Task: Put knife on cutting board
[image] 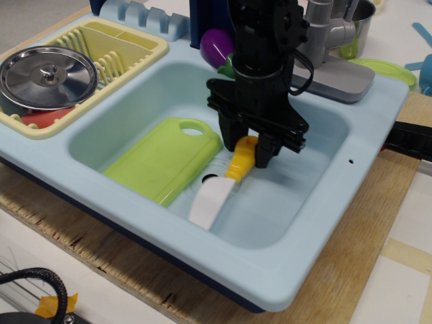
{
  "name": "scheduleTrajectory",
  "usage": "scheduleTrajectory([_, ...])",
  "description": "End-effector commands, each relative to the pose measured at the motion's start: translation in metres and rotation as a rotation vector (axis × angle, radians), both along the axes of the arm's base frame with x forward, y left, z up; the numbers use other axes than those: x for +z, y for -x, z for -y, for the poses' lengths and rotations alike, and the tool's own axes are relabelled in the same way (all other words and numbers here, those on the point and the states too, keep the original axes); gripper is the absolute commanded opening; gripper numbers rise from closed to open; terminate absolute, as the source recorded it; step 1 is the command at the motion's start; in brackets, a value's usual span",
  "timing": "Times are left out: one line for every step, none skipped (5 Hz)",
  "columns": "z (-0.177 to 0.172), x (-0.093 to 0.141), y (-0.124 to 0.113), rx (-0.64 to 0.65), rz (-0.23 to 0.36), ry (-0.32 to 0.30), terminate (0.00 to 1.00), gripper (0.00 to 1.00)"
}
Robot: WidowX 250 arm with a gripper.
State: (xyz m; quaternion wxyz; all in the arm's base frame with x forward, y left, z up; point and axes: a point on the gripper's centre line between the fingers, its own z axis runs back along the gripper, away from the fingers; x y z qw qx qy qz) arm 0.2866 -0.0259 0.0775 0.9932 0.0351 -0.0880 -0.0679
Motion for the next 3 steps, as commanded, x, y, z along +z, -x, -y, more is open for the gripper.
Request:
scheduleTrajectory([-0.021,0.021,-0.010,-0.044,0.036,0.001,0.00,0.00])
scheduleTrajectory([-0.039,0.025,-0.008,-0.075,0.010,-0.007,0.00,0.00])
scheduleTrajectory([-0.057,0.029,-0.005,-0.105,0.007,-0.023,0.00,0.00])
